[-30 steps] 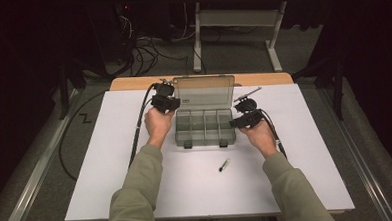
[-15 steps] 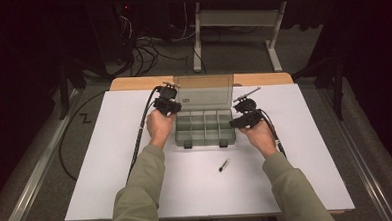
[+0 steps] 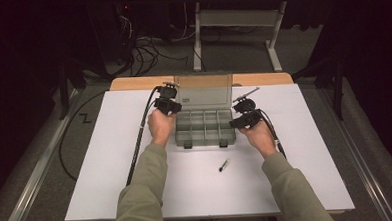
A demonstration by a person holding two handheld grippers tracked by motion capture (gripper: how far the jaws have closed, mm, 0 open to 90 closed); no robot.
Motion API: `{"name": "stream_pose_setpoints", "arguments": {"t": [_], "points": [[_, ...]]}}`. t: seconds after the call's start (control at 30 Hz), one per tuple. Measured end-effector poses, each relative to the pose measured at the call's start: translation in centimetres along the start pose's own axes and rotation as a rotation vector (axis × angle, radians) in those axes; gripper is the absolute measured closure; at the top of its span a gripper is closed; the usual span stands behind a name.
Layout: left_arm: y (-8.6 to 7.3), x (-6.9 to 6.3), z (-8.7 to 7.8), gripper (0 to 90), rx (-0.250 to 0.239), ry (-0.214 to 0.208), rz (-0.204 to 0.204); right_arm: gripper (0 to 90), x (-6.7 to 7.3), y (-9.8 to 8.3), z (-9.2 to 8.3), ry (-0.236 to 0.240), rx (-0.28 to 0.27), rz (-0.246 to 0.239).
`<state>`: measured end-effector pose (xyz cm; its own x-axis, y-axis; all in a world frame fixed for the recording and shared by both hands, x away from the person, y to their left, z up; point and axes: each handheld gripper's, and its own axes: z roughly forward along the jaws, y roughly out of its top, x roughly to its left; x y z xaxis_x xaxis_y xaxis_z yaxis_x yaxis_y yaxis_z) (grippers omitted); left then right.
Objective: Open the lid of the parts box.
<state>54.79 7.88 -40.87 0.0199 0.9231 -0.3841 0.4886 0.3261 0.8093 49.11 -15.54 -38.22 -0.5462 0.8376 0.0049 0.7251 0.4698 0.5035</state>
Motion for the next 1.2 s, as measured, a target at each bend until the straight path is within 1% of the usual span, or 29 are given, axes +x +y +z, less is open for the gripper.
{"name": "stream_pose_setpoints", "arguments": {"t": [0.17,0.33,0.53,0.63,0.77,0.9,1.0,1.1,1.17,1.2], "points": [[0.0,0.0,-0.1,75.2,-0.002,-0.003,0.006,76.7,0.1,0.0,0.0,-0.004,0.0,0.002],[0.0,0.0,-0.2,71.2,-0.008,-0.009,0.022,76.8,0.1,0.0,0.0,-0.007,-0.002,-0.006],[0.1,0.0,-0.6,63.0,-0.006,-0.024,0.036,76.9,0.1,0.0,0.0,-0.007,0.0,-0.006],[0.4,0.0,-1.0,55.3,-0.014,-0.033,0.032,76.9,0.1,0.0,0.0,-0.007,-0.001,-0.004],[0.6,0.0,-1.6,51.3,-0.016,-0.043,0.043,76.9,0.1,-0.1,0.0,-0.005,-0.001,-0.007],[0.7,0.1,-2.0,47.6,0.01,-0.054,0.048,76.8,0.0,-0.1,0.0,-0.003,-0.002,-0.006],[0.6,0.2,-2.3,46.0,0.035,-0.058,0.043,76.8,0.0,-0.1,0.0,-0.002,-0.005,-0.004],[0.6,0.2,-2.8,43.8,0.062,-0.064,0.059,76.8,0.0,-0.1,0.0,-0.001,-0.005,-0.005],[0.6,0.3,-3.2,42.8,0.07,-0.068,0.066,76.8,0.0,-0.1,0.0,-0.004,-0.008,-0.006],[0.6,0.4,-3.4,42.6,0.066,-0.073,0.06,76.8,0.0,-0.1,0.0,-0.006,-0.011,-0.011]]}}
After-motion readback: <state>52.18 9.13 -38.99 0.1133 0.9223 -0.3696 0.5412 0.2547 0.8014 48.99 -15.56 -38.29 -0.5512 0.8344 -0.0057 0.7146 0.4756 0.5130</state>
